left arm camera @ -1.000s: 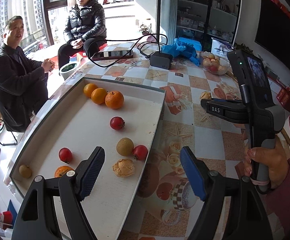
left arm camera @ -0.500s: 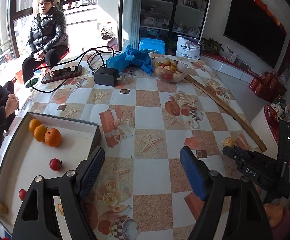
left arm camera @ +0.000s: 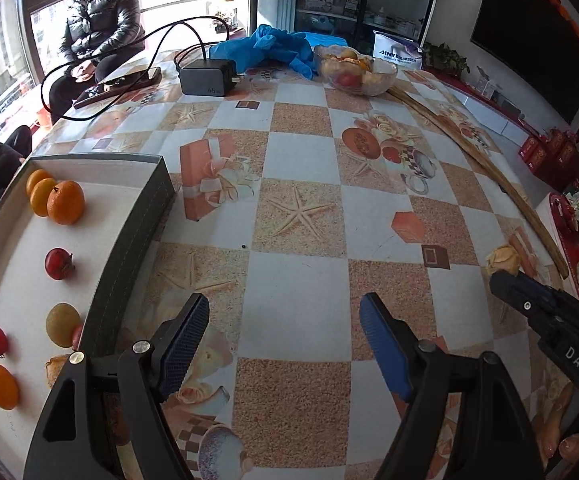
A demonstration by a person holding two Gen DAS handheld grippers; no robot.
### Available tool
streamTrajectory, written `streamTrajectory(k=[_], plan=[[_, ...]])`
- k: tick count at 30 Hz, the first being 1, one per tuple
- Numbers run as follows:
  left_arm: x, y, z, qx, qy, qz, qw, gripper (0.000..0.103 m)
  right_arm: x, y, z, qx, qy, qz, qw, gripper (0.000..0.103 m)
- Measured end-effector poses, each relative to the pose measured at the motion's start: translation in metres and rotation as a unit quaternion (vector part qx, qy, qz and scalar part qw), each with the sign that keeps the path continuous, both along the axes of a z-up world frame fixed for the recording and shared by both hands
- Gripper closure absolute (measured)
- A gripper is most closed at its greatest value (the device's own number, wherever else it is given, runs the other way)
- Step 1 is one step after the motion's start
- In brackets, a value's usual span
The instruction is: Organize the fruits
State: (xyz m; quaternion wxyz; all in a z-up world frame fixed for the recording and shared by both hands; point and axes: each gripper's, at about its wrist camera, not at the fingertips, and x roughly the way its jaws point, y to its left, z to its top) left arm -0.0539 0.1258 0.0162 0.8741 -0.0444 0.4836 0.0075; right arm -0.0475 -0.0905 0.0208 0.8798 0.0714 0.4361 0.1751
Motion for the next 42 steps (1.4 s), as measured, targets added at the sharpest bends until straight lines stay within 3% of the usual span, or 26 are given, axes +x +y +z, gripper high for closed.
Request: streamTrajectory(k=[7, 10, 12, 16, 18, 19, 20, 22, 24, 26, 42], plan=[[0.017, -0.008, -0.013, 0.028, -0.007, 0.015, 0.9995, 0.018, 0.004, 0.006, -0.010, -0.022, 0.013, -0.025, 0.999, 0.081], [0.027, -0.012, -0.016, 0.036, -0.019, 0.019, 0.9990, 0.014, 0.006, 0.011, -0.012, -0.043, -0.003, -0.041, 0.998, 0.081], [0.033, -0.015, -0.019, 0.034, -0.027, 0.023, 0.9988, 0.001, 0.007, 0.015, -0.012, -0.055, -0.009, -0.048, 0.997, 0.081], [0.046, -0.023, -0.021, 0.034, -0.026, 0.014, 0.9990, 0.000, 0.008, 0.024, -0.012, -0.090, -0.021, -0.060, 0.994, 0.080], [0.049, -0.026, -0.021, 0.036, -0.025, 0.009, 0.9990, 0.000, 0.011, 0.027, -0.013, -0.095, -0.021, -0.062, 0.993, 0.075], [0.049, -0.025, -0.021, 0.035, -0.025, 0.009, 0.9990, 0.000, 0.012, 0.030, -0.013, -0.103, -0.021, -0.061, 0.993, 0.055], [0.049, -0.022, -0.021, 0.036, -0.024, 0.018, 0.9989, 0.000, 0.013, 0.030, -0.015, -0.122, -0.017, -0.075, 0.990, 0.023], [0.049, -0.019, -0.021, 0.032, -0.024, 0.025, 0.9989, 0.000, 0.016, 0.024, -0.017, -0.107, -0.004, -0.081, 0.991, 0.008], [0.049, -0.020, -0.020, 0.034, -0.025, 0.025, 0.9988, 0.000, 0.016, 0.021, -0.017, -0.100, -0.004, -0.086, 0.991, 0.007], [0.049, -0.020, -0.020, 0.033, -0.025, 0.026, 0.9988, 0.000, 0.017, 0.022, -0.018, -0.101, 0.000, -0.086, 0.991, 0.000], [0.049, -0.019, -0.021, 0.034, -0.025, 0.028, 0.9987, 0.000, 0.018, 0.024, -0.019, -0.107, 0.001, -0.096, 0.990, 0.000]])
